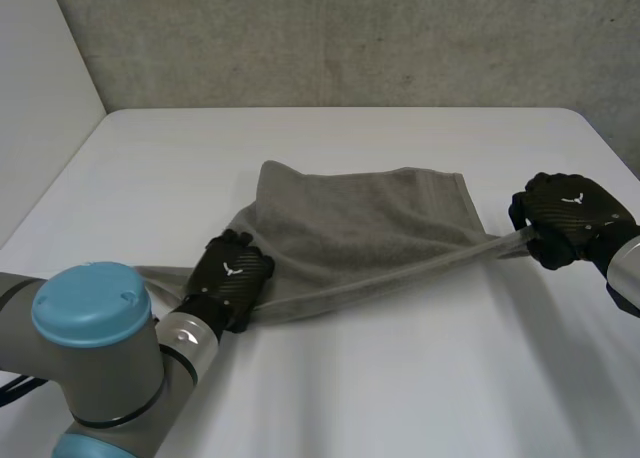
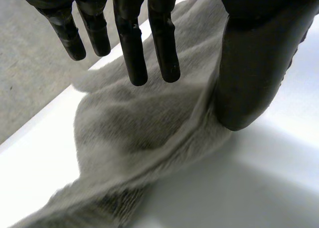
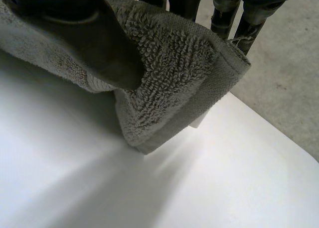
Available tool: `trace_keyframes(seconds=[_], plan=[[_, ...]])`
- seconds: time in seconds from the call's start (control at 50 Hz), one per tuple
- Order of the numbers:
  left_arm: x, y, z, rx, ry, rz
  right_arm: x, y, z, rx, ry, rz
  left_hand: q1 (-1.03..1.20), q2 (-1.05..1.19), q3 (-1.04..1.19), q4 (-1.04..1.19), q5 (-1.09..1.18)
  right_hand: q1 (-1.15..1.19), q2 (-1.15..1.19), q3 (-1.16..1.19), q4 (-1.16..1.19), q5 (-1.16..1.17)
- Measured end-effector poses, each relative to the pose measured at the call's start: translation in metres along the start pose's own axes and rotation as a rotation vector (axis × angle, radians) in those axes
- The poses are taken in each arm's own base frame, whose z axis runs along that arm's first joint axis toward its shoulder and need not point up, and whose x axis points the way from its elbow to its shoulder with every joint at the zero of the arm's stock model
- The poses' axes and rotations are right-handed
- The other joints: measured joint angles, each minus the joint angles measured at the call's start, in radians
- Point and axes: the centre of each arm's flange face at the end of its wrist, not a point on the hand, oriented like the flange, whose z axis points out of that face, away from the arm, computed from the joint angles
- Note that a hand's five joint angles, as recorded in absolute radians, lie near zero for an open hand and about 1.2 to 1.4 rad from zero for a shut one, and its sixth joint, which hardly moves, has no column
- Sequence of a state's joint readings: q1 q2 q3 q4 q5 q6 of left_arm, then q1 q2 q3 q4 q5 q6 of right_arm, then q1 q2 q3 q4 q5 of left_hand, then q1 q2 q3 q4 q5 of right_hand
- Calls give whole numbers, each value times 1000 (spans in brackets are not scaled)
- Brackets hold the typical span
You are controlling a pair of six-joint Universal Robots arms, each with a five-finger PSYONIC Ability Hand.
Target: Fold the towel.
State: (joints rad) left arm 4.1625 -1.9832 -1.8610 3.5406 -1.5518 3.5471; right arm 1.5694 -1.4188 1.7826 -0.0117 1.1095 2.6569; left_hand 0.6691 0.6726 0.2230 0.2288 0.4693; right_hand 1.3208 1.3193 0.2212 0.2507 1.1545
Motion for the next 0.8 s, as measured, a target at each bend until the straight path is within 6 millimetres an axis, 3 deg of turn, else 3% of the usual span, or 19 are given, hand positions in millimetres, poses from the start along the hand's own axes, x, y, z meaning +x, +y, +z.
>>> trace_keyframes(seconds=[0.18, 0.38, 0.5, 0.66, 0.8], plan=[[-15, 10, 2, -44, -46, -14, 16, 4, 2, -13, 43, 34, 0, 0, 0, 0, 4, 0, 0, 0, 0, 0], [-24, 16, 6, -60, -69, -23, 20, 6, 2, -18, 57, 39, 11, 7, 0, 0, 42, 0, 0, 0, 0, 0], [-30, 22, 13, -78, -84, -27, 25, 7, 3, -22, 70, 42, 170, 171, 0, 0, 196, 0, 0, 0, 0, 0], [-44, 26, 18, -92, -122, -37, 36, 8, 2, -26, 98, 47, 569, 586, 0, 0, 606, 0, 0, 0, 0, 0], [-54, 14, 11, -65, -151, -37, 38, 9, -4, -61, 88, 67, 585, 658, 0, 0, 664, 0, 0, 0, 0, 0]])
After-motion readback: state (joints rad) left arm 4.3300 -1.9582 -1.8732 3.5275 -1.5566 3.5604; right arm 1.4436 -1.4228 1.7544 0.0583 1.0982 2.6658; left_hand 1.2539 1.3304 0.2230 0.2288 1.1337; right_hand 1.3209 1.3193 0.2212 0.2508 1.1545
